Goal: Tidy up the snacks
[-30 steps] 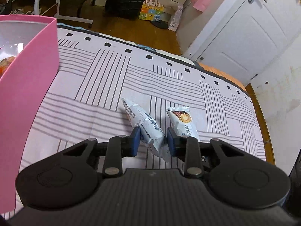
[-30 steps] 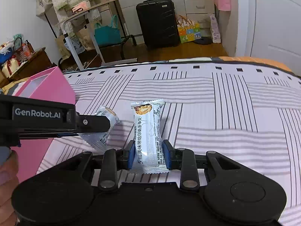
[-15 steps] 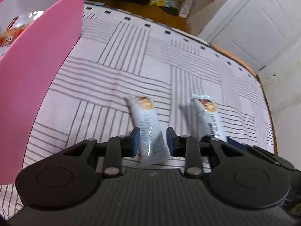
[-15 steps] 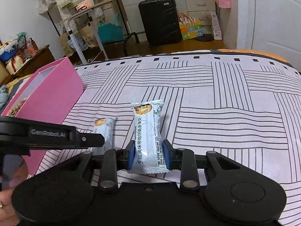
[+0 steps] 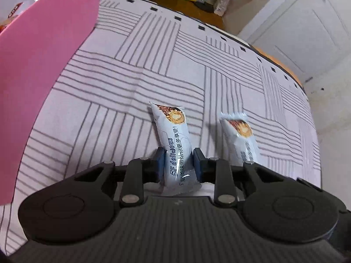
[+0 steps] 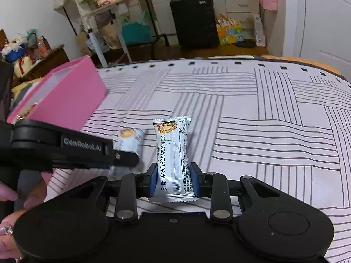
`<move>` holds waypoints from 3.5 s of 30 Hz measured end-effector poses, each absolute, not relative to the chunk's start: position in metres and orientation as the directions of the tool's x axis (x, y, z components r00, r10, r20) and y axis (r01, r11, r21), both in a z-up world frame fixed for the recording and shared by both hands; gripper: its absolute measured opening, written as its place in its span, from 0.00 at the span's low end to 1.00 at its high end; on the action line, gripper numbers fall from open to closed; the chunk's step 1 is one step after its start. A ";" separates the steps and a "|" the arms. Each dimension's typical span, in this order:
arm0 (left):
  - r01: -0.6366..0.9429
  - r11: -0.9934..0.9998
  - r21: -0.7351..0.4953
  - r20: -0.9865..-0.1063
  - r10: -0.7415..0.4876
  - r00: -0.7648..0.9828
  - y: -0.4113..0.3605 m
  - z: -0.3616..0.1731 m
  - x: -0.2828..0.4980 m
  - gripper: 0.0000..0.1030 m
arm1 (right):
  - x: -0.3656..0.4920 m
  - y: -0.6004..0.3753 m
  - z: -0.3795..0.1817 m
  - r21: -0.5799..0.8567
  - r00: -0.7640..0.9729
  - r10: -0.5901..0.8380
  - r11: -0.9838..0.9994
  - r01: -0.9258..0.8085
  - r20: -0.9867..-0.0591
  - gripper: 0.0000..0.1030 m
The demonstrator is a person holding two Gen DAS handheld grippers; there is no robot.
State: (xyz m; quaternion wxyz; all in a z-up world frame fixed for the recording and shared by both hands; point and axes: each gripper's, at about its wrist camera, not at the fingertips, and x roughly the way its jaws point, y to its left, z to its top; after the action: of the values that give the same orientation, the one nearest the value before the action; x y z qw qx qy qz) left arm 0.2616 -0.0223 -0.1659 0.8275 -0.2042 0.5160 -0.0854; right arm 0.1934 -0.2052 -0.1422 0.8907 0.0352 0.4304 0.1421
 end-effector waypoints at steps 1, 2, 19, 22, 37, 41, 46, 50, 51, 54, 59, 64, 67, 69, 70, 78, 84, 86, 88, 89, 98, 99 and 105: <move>-0.068 0.903 -0.424 -0.821 -0.351 0.451 -0.022 -0.163 0.258 0.26 | 0.191 -0.205 -0.139 0.198 0.587 0.298 0.953 -0.229 -0.753 0.34; -0.061 0.909 -0.413 -0.825 -0.345 0.448 -0.022 -0.159 0.253 0.26 | 0.187 -0.203 -0.135 0.206 0.581 0.310 0.949 -0.240 -0.752 0.34; 0.029 0.951 -0.308 -0.861 -0.291 0.416 0.021 -0.087 0.152 0.24 | 0.116 -0.167 -0.079 0.269 0.423 0.433 0.879 -0.393 -0.796 0.34; 0.030 0.948 -0.316 -0.848 -0.297 0.440 0.032 -0.072 0.140 0.24 | 0.108 -0.159 -0.070 0.275 0.399 0.452 0.862 -0.426 -0.798 0.35; 0.041 0.953 -0.301 -0.753 -0.264 0.602 0.102 0.007 0.104 0.24 | 0.105 -0.099 -0.008 0.262 0.370 0.551 0.757 -0.598 -0.748 0.35; 0.015 0.957 -0.290 -0.722 -0.229 0.653 0.122 0.022 0.118 0.24 | 0.125 -0.078 0.007 0.210 0.428 0.562 0.746 -0.632 -0.708 0.35; -0.041 0.959 -0.280 -0.687 -0.170 0.707 0.145 0.024 0.149 0.24 | 0.160 -0.041 0.002 0.177 0.471 0.586 0.730 -0.660 -0.660 0.34; -0.093 0.954 -0.286 -0.681 -0.134 0.720 0.157 0.007 0.181 0.24 | 0.189 -0.014 -0.013 0.170 0.489 0.585 0.736 -0.655 -0.647 0.34; -0.100 0.951 -0.293 -0.684 -0.135 0.717 0.160 0.001 0.189 0.24 | 0.196 -0.009 -0.017 0.170 0.490 0.581 0.739 -0.652 -0.650 0.34; -0.130 0.938 -0.321 -0.684 -0.135 0.717 0.171 -0.019 0.214 0.24 | 0.217 0.008 -0.031 0.139 0.501 0.553 0.752 -0.645 -0.666 0.35; -0.164 0.906 -0.390 -0.696 -0.173 0.697 0.190 -0.056 0.249 0.24 | 0.242 0.031 -0.058 0.103 0.501 0.511 0.764 -0.636 -0.698 0.35; -0.191 0.903 -0.385 -0.711 -0.158 0.685 0.196 -0.080 0.263 0.24 | 0.252 0.040 -0.077 0.123 0.491 0.509 0.772 -0.624 -0.707 0.37; -0.199 0.904 -0.378 -0.714 -0.148 0.684 0.199 -0.087 0.267 0.28 | 0.253 0.043 -0.085 0.107 0.507 0.505 0.774 -0.623 -0.699 0.40; -0.193 0.908 -0.372 -0.718 -0.150 0.680 0.199 -0.089 0.267 0.41 | 0.249 0.042 -0.086 0.091 0.519 0.511 0.767 -0.635 -0.685 0.45; -0.186 0.910 -0.371 -0.714 -0.152 0.683 0.198 -0.088 0.265 0.43 | 0.245 0.041 -0.085 0.084 0.526 0.515 0.764 -0.640 -0.677 0.47; -0.106 0.948 -0.301 -0.651 -0.123 0.749 0.195 -0.057 0.217 0.52 | 0.192 0.009 -0.060 0.055 0.595 0.539 0.767 -0.639 -0.596 0.53; -0.008 0.968 -0.252 -0.624 -0.156 0.766 0.183 -0.032 0.179 0.55 | 0.156 -0.022 -0.039 0.014 0.664 0.492 0.809 -0.588 -0.563 0.56; 0.025 0.978 -0.206 -0.621 -0.151 0.769 0.174 -0.024 0.169 0.58 | 0.151 -0.034 -0.030 0.041 0.676 0.479 0.831 -0.555 -0.560 0.56; 0.047 0.983 -0.180 -0.619 -0.150 0.771 0.165 -0.016 0.157 0.61 | 0.146 -0.045 -0.022 0.068 0.693 0.456 0.858 -0.510 -0.558 0.56; 0.056 0.984 -0.168 -0.621 -0.150 0.769 0.161 -0.014 0.151 0.61 | 0.143 -0.051 -0.019 0.076 0.700 0.444 0.869 -0.490 -0.559 0.57; 0.120 0.984 -0.131 -0.609 -0.175 0.773 0.135 -0.004 0.103 0.70 | 0.086 -0.096 -0.003 0.095 0.777 0.348 0.931 -0.353 -0.525 0.63; 0.124 0.982 -0.140 -0.611 -0.185 0.770 0.132 -0.004 0.098 0.70 | 0.079 -0.097 -0.003 0.075 0.783 0.330 0.936 -0.344 -0.527 0.64; 0.168 0.976 -0.138 -0.605 -0.217 0.766 0.119 -0.006 0.071 0.75 | 0.047 -0.116 -0.007 0.107 0.792 0.270 0.961 -0.254 -0.547 0.64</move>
State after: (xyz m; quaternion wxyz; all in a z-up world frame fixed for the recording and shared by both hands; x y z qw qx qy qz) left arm 0.0711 0.1188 -0.0061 0.9389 -0.0377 0.3264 -0.1027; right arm 0.0466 -0.1163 -0.0065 0.9465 0.0137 0.2911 0.1385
